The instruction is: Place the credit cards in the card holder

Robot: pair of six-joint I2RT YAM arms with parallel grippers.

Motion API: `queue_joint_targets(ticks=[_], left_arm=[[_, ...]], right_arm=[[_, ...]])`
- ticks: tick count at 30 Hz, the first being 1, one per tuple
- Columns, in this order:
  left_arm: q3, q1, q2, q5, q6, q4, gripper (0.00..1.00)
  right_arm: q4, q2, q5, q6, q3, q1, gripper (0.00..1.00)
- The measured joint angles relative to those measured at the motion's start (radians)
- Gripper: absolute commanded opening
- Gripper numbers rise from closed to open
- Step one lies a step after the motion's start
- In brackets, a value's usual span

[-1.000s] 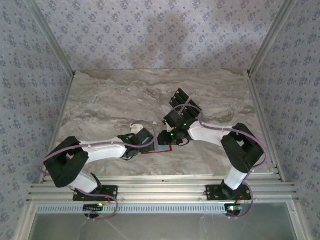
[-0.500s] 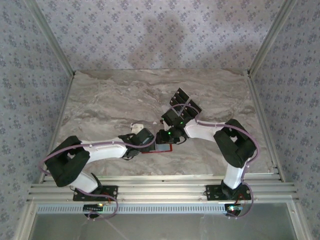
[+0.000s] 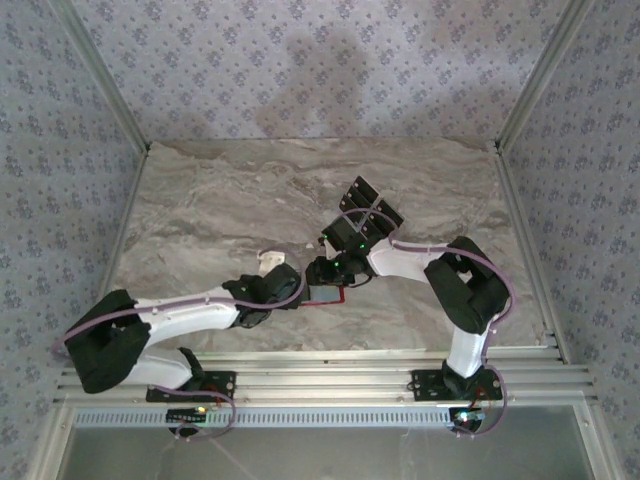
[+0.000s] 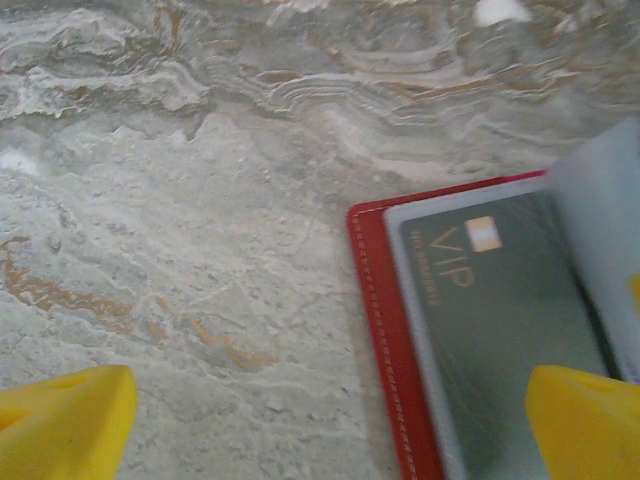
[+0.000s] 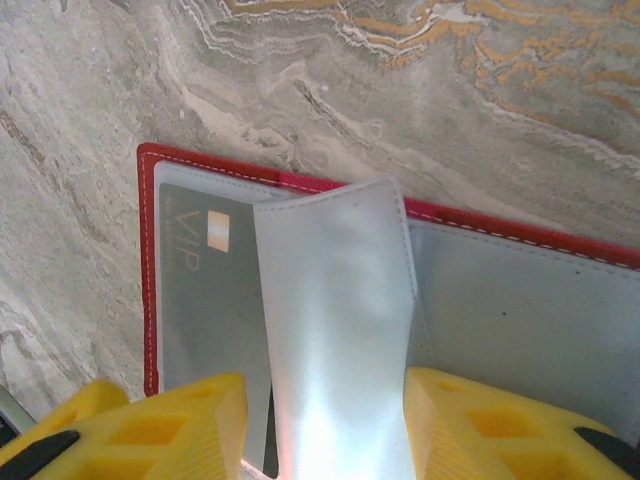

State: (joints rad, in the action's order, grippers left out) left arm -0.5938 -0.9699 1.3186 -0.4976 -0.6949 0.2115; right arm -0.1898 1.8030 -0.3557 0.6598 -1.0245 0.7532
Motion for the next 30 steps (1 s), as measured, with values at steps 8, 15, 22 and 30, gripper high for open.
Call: queue_joint_targets(ticks=[8, 15, 22, 30], left_arm=[[0.042, -0.069, -0.042, 0.023, 0.006, -0.088, 1.0], [0.043, -0.111, 0.021, 0.031, 0.014, -0.169, 1.0], [0.009, -0.113, 0.118, 0.021, 0.017, -0.185, 1.0], [-0.069, -0.113, 0.212, -0.035, 0.011, -0.155, 0.99]], right_arm=[[0.024, 0.002, 0.0, 0.034, 0.01, 0.0, 0.47], [0.038, 0.002, 0.0, 0.052, 0.016, 0.0, 0.47], [0.056, 0.002, -0.002, 0.059, 0.026, 0.0, 0.48], [0.065, 0.002, -0.008, 0.059, 0.029, -0.001, 0.47]])
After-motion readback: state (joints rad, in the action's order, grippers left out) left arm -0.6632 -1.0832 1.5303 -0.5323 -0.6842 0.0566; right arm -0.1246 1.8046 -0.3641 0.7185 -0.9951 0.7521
